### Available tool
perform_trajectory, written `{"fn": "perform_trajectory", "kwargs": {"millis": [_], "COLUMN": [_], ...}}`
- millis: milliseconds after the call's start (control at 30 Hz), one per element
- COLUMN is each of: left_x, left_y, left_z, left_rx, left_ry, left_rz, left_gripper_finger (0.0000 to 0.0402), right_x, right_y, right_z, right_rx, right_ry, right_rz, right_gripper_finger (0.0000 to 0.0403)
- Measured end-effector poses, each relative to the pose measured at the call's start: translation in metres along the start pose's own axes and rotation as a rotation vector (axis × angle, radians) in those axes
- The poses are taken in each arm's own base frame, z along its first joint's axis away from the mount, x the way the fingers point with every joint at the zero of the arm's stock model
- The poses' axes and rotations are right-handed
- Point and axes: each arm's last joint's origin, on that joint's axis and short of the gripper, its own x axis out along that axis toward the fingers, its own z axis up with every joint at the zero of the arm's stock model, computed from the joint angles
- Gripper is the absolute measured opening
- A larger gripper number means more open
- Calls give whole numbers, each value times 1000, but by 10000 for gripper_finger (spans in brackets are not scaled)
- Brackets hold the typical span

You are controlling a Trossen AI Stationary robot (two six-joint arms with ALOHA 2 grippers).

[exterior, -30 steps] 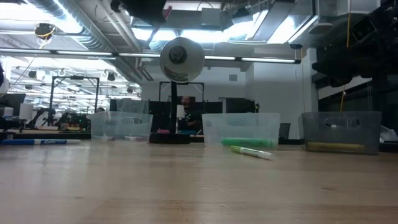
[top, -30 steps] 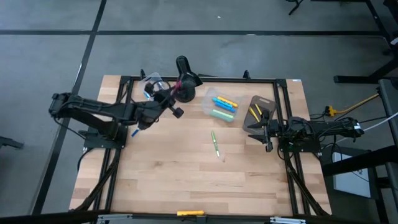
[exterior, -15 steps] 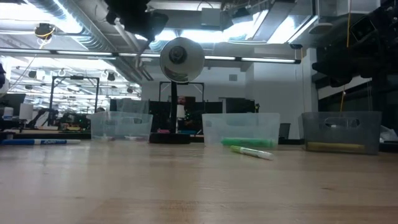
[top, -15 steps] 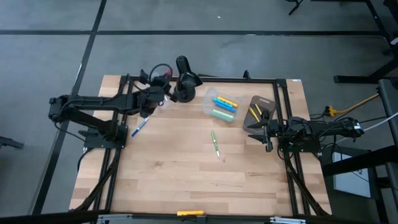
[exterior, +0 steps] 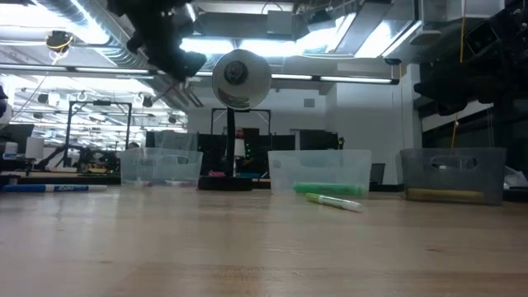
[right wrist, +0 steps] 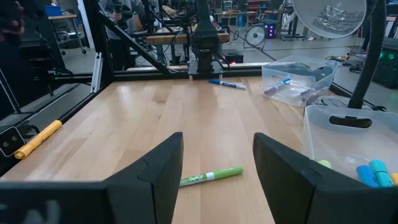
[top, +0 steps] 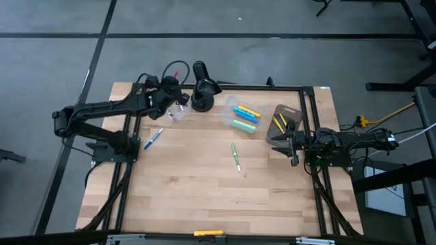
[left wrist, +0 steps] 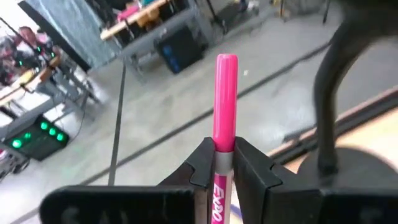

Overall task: Pick & Place Markers
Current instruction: Put the red marker in the left transparent bin

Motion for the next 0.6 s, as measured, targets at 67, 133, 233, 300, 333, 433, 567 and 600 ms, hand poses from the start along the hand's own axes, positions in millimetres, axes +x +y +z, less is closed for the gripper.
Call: {"fn": "perform_trajectory", "kwargs": {"millis": [67,133,233,300,333,433,567,600], "left_x": [5,9,14,17,19,22,26,27], "left_y": [4,7,10,12,13,15,17,18], "left_z": [-4,-7,-10,-12,-13,-16,-20,-21], "left_rx": [21,46,87,116,130,182,282,308], "left_ry": [42,75,120,151,165,203,248,257], "left_rz": [-8,-21,-49,-80,-103,-183,-290,-312], "left_gripper_finger": [38,39,37,35,35,38,39,38], "right_x": [0,0,0,0,0,0,0,0], "right_y": [0,0,0,0,0,0,0,0], "right_z": [0,0,0,0,0,0,0,0], "right_rx": [0,0,0,0,0,0,0,0], "right_ry": [-1,0,-1,-1,-1,-1,-1,-1], "right_rz": [0,0,0,0,0,0,0,0], "right_gripper_finger": [194,194,194,194,194,194,194,194]}}
